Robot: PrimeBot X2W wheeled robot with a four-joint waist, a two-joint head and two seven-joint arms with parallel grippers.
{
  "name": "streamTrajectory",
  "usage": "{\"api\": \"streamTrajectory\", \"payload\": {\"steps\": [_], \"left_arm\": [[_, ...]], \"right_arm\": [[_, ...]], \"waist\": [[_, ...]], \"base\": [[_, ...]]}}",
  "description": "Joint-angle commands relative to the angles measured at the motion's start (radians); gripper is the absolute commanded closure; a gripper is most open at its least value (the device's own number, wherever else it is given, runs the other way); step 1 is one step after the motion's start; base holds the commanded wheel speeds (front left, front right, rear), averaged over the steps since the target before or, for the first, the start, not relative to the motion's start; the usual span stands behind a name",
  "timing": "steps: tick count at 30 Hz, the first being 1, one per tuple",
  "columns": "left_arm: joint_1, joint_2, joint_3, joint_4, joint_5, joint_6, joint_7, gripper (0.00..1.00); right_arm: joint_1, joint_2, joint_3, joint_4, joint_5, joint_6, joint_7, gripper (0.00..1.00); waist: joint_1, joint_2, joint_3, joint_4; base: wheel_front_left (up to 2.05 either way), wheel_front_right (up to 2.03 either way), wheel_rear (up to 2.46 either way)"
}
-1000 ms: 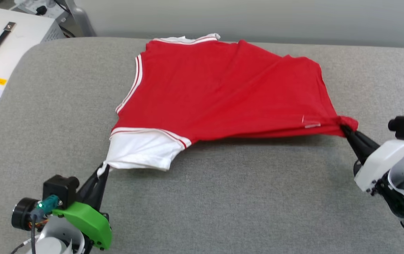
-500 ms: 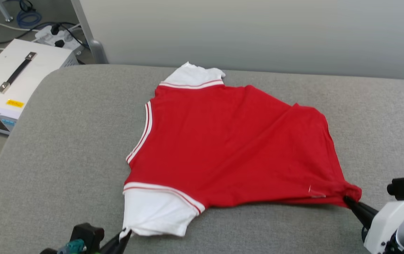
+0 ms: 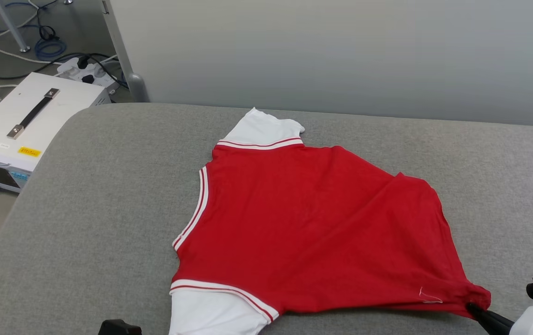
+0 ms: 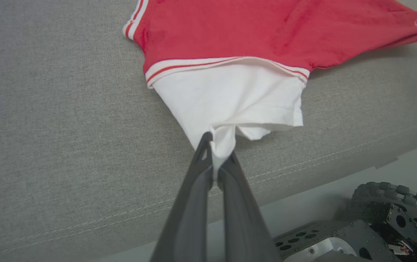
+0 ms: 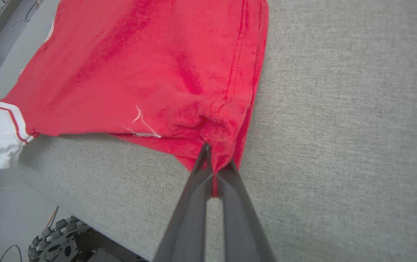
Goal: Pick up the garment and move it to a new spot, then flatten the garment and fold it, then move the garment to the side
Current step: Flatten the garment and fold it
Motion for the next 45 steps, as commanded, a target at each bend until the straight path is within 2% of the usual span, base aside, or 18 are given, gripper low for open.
{"api": "streamTrajectory", "payload": {"steps": [1, 12, 19, 29, 38, 39, 44, 45], "left_arm": [[0.014, 0.005, 0.002, -0.005, -0.010, -0.006, 0.000, 1.00], [0.001, -0.004, 0.000, 0.009, -0.010, -0.020, -0.025, 1.00], [-0.005, 0.003, 0.015, -0.011, -0.017, -0.023, -0.042, 1.00], [-0.169, -0.013, 0.060, -0.019, -0.002, -0.045, -0.046, 1.00], [-0.408, -0.064, 0.063, 0.121, 0.028, -0.101, -0.004, 1.00], [-0.470, -0.080, 0.065, 0.177, 0.031, -0.117, 0.000, 1.00], [-0.563, -0.110, 0.057, 0.294, 0.034, -0.147, 0.004, 1.00], [-0.607, -0.127, 0.036, 0.360, 0.047, -0.161, 0.016, 1.00]], "right_arm": [[0.017, 0.004, -0.018, -0.011, -0.015, -0.001, 0.009, 1.00], [0.083, 0.065, -0.137, -0.086, -0.092, -0.001, 0.089, 1.00], [0.125, 0.076, -0.198, -0.162, -0.118, -0.001, 0.141, 1.00], [0.061, 0.105, -0.280, -0.243, -0.162, -0.001, 0.228, 1.00], [-0.107, 0.151, -0.291, -0.202, -0.228, -0.001, 0.333, 1.00], [-0.159, 0.168, -0.294, -0.174, -0.253, -0.001, 0.352, 1.00], [-0.236, 0.190, -0.289, -0.123, -0.292, -0.001, 0.374, 1.00], [-0.268, 0.199, -0.277, -0.094, -0.307, -0.001, 0.386, 1.00]], "waist": [[0.0001, -0.0001, 0.001, -0.001], [0.0001, -0.0001, 0.007, -0.009], [0.0001, -0.0001, 0.023, -0.005], [0.0001, -0.0001, 0.094, -0.012], [0.0001, -0.0001, 0.194, -0.036], [0.0001, -0.0001, 0.222, -0.045], [0.0001, -0.0001, 0.259, -0.054], [0.0001, -0.0001, 0.276, -0.056]], "base": [[0.00, 0.00, 0.00], [0.00, 0.00, 0.00], [0.00, 0.00, 0.00], [0.00, 0.00, 0.00], [0.00, 0.00, 0.00], [0.00, 0.00, 0.00], [0.00, 0.00, 0.00], [0.00, 0.00, 0.00]]}}
